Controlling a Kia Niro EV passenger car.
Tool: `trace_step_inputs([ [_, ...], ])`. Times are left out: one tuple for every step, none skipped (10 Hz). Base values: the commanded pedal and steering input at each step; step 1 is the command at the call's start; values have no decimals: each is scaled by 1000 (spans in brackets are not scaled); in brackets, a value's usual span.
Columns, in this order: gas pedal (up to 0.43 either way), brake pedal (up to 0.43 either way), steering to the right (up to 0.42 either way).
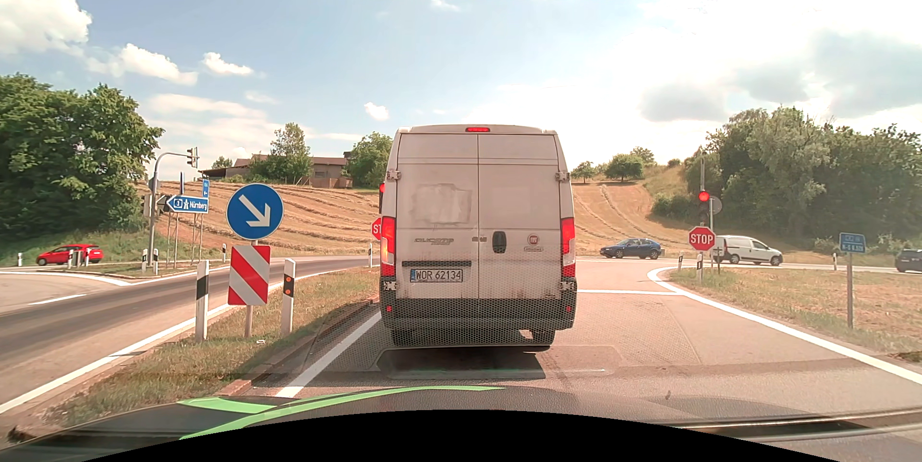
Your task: Follow the waypoints while adhering to traffic rules and regulations
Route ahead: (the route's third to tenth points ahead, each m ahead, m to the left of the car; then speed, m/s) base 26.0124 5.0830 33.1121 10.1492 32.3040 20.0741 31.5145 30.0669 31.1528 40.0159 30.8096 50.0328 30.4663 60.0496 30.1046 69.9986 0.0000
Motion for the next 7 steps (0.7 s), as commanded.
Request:
trace_step_inputs([
  [0, 323, -2],
  [0, 323, -2],
  [0, 323, -2],
  [0, 323, -2],
  [0, 323, -2],
  [0, 323, -2],
  [0, 323, -2],
])
